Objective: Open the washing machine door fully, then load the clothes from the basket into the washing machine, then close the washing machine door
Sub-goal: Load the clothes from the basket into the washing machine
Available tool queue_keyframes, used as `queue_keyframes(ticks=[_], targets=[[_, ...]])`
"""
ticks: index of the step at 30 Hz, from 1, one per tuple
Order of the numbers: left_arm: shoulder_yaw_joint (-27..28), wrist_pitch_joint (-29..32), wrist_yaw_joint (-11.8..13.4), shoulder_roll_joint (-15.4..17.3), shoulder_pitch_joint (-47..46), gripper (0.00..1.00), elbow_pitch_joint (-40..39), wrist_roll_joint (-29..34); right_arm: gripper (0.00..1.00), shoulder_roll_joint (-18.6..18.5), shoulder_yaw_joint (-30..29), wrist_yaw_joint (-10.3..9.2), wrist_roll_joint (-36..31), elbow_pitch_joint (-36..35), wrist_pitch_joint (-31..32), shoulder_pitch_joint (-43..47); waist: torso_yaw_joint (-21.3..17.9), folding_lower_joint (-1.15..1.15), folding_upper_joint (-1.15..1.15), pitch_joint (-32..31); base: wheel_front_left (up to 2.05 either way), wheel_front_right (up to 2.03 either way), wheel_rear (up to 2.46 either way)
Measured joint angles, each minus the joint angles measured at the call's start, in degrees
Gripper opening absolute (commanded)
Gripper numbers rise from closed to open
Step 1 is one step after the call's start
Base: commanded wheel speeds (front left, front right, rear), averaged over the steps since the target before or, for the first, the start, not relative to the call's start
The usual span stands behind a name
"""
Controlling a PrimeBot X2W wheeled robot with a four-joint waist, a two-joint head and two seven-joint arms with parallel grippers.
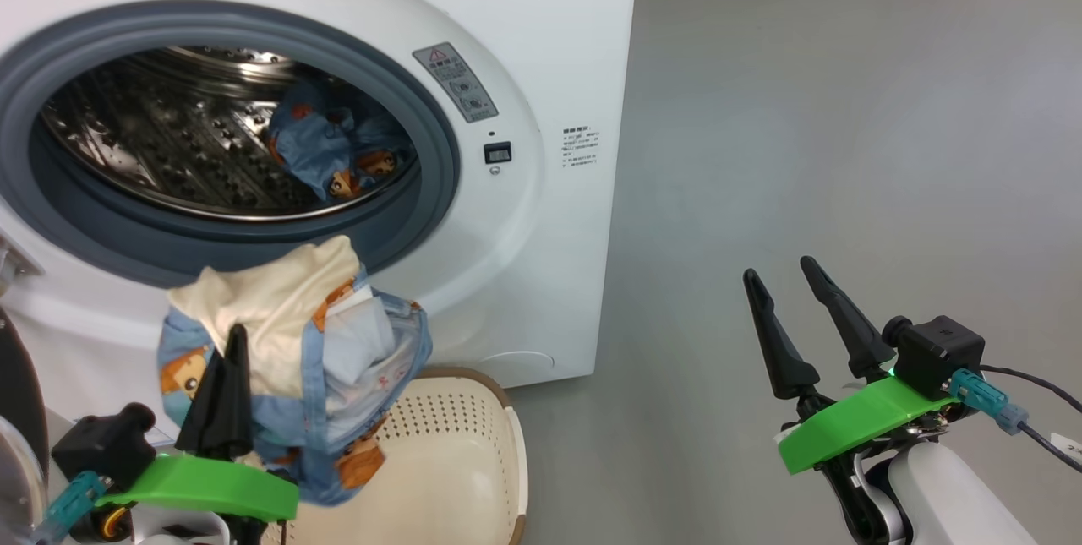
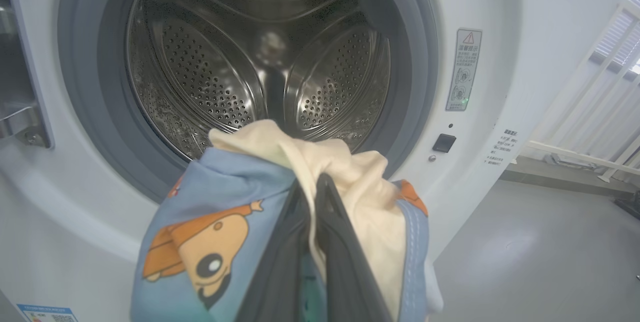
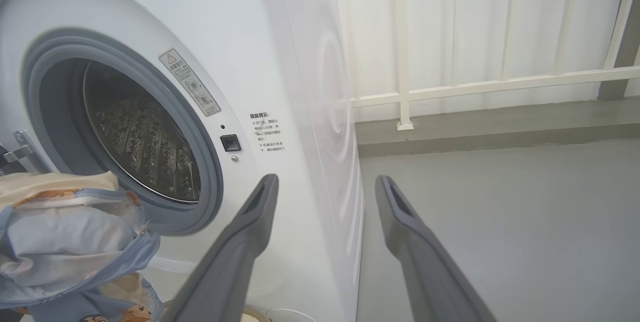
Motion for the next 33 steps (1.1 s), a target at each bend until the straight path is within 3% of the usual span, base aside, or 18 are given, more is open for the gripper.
queue_keyframes(ticks=[10,33], targets=[[3.1,-0.15,0.68,-1.52,3.91,0.0,-7.36,3.13,1.0,-0.58,0.64,0.0,0.49,0.08,0.01,0.13,0.22,0.0,0.0,-2.02,0.0,0.0,0.0],[5.12,-0.15,0.51,-2.75,3.87,0.0,-7.94,3.91,1.0,-1.22,1.71,0.0,0.77,0.08,0.0,0.16,-0.61,0.0,0.0,-1.13,0.0,0.0,0.0]])
